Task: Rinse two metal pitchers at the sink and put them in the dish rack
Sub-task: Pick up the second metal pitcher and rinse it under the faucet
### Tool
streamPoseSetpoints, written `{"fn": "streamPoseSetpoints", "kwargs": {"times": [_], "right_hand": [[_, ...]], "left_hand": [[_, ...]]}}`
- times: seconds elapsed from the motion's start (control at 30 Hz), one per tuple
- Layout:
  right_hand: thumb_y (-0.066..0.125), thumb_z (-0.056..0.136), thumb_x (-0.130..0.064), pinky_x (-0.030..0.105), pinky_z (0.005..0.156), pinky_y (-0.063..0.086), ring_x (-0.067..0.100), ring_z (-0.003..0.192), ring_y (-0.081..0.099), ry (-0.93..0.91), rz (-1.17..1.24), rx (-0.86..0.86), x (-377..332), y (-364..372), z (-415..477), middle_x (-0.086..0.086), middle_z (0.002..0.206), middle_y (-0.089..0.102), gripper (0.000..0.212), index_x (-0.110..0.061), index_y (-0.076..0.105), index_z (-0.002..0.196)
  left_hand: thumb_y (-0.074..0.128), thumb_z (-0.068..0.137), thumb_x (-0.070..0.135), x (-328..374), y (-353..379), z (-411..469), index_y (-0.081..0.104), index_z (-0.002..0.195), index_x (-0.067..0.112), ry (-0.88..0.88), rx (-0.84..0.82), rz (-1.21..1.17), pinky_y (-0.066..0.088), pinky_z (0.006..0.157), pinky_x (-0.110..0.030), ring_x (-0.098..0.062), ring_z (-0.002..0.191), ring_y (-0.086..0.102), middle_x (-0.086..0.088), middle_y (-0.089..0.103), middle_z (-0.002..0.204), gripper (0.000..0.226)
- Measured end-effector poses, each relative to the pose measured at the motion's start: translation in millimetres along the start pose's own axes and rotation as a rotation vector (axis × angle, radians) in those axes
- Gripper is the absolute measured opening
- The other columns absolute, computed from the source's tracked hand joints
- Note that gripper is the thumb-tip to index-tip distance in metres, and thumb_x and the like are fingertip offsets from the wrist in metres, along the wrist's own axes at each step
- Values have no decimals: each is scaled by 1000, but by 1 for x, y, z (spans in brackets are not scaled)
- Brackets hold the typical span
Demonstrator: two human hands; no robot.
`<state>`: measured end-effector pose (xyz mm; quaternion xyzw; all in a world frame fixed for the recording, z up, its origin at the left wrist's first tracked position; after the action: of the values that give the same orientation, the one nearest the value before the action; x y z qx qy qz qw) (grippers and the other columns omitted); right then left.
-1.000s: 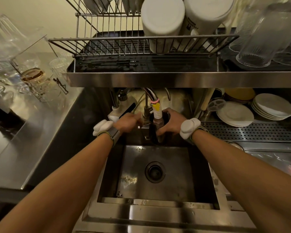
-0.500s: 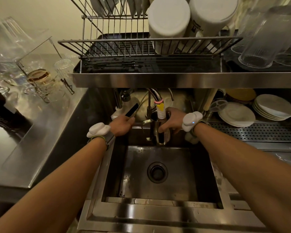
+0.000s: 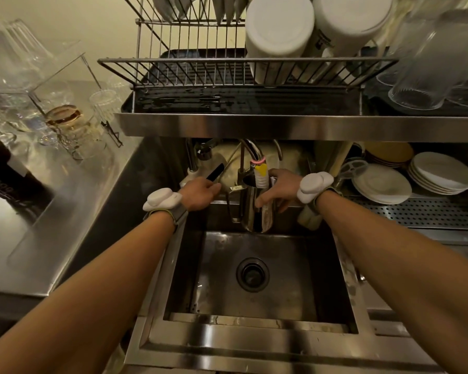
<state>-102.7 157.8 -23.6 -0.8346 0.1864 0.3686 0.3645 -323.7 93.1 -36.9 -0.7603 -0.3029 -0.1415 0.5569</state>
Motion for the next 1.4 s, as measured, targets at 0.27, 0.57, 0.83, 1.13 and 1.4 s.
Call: {"fn": "streamPoseSetpoints", "kwargs": {"times": [0.27, 0.57, 0.83, 1.13, 1.4], "right_hand": [[85, 64, -17, 43, 71, 60, 27, 98, 65, -2, -3, -39, -4, -3, 6, 6, 117, 62, 68, -19, 52, 123], [85, 65, -15, 46, 74, 60, 28, 101, 64, -29, -52, -78, -3, -2, 7, 5, 113, 63, 62, -19, 53, 117], [85, 65, -16, 42, 73, 60, 26, 98, 65, -22, -66, -83, -7, -8, 7, 5, 112, 64, 67, -19, 52, 123], [85, 64, -13, 41, 71, 60, 26, 95, 66, -8, -43, -93, -1, -9, 5, 7, 113, 64, 64, -21, 53, 119], [85, 63, -14, 40, 71, 60, 25, 93, 67, 3, -50, -80, -4, -14, 2, 8, 115, 63, 68, -18, 51, 122]], "left_hand": [[38, 99, 39, -8, -1, 2, 69, 101, 6, -17, 38, -5, 48, 88, -34, -25, 96, 65, -14, 70, 105, 45], [40, 101, 32, -17, -2, 1, 68, 109, 4, -33, 68, -86, 41, 74, -24, -17, 91, 59, -9, 68, 100, 41], [40, 100, 37, -19, -1, 2, 69, 107, 5, -46, 36, -74, 46, 90, -31, -25, 96, 64, -14, 71, 107, 44], [39, 100, 36, -8, -7, 0, 68, 106, 3, -26, 28, -32, 47, 93, -36, -24, 93, 64, -16, 70, 107, 45], [38, 100, 38, -4, -3, -3, 68, 105, 4, -33, 15, -30, 48, 94, -38, -28, 102, 65, -15, 70, 106, 46]]}}
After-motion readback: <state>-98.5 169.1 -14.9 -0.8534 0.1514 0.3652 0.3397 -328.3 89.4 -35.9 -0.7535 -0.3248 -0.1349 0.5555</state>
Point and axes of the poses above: each hand's wrist, its own z-axis towards the middle knuckle, its own y-axis out of the palm, x = y × z, the point moved 1 cm from there along z, towards the middle knuckle
